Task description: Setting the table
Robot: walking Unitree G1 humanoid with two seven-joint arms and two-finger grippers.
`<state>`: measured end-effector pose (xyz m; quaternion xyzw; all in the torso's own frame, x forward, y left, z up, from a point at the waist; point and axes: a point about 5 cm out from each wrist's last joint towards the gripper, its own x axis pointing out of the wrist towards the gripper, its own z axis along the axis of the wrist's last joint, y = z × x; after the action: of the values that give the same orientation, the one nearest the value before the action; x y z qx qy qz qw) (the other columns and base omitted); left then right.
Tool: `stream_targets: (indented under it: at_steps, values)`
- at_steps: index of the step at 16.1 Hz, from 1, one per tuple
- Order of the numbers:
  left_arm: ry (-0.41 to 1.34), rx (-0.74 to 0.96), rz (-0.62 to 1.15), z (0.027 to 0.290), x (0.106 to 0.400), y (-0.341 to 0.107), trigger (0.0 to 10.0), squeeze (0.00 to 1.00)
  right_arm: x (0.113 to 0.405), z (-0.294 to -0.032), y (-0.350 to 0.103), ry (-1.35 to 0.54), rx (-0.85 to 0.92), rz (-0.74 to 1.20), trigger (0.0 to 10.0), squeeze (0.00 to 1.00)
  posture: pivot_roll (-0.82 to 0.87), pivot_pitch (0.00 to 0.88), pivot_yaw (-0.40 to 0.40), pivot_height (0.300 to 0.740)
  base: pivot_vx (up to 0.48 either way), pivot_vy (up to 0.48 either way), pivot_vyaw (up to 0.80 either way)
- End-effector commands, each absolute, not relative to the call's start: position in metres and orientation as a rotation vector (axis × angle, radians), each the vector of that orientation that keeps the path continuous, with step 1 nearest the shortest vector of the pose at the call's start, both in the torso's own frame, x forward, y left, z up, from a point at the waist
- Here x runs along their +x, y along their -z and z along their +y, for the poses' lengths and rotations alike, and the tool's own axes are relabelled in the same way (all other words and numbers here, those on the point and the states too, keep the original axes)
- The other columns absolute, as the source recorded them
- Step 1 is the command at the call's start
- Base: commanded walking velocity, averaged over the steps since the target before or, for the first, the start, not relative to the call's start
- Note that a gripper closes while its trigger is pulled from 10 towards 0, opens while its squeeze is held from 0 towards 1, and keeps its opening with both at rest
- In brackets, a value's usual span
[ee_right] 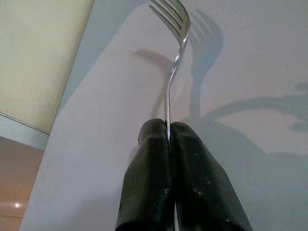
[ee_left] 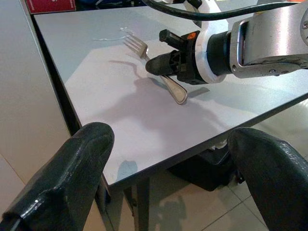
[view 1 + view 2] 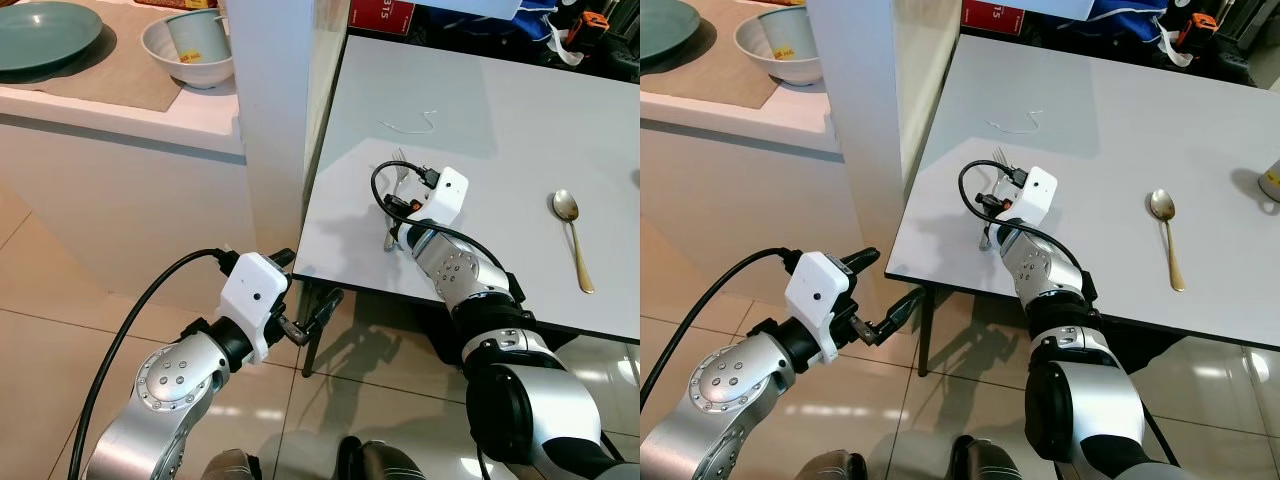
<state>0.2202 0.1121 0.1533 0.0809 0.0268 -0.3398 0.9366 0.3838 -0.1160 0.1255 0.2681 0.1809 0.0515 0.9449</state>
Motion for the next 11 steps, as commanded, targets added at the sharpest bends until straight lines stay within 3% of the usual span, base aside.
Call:
stream_targets:
  at_steps: [1, 2, 4, 8, 10, 11]
  values:
    - [0.712, 0.161, 0.054, 0.11, 0.219, -0.155, 10.0, 0.0, 0.382, -0.119, -0.116, -0.083, 0.517, 0.435, 10.0, 0.89, 0.16, 0.161, -0.071, 0.74, 0.0, 0.0, 0.0]
    - [0.708, 0.165, 0.053, 0.111, 0.219, -0.156, 10.0, 0.0, 0.381, -0.12, -0.112, -0.085, 0.497, 0.475, 10.0, 0.96, 0.16, 0.161, -0.073, 0.74, 0.0, 0.0, 0.0]
    - [0.706, 0.166, 0.056, 0.111, 0.219, -0.156, 10.0, 0.0, 0.382, -0.121, -0.113, -0.075, 0.491, 0.473, 10.0, 1.0, 0.16, 0.161, -0.073, 0.74, 0.0, 0.0, 0.0]
    - [0.704, 0.164, 0.059, 0.11, 0.218, -0.156, 10.0, 0.0, 0.386, -0.129, -0.117, -0.046, 0.462, 0.468, 10.0, 1.0, 0.16, 0.162, -0.078, 0.74, 0.0, 0.0, 0.0]
    - [0.706, 0.162, 0.058, 0.11, 0.219, -0.156, 10.0, 0.0, 0.387, -0.133, -0.12, -0.041, 0.419, 0.463, 10.0, 0.87, 0.16, 0.158, -0.077, 0.74, 0.0, 0.0, 0.0]
    - [0.707, 0.163, 0.057, 0.11, 0.219, -0.156, 10.0, 0.0, 0.388, -0.135, -0.124, -0.045, 0.396, 0.449, 10.0, 0.0, 0.16, 0.153, -0.075, 0.74, 0.0, 0.0, 0.0]
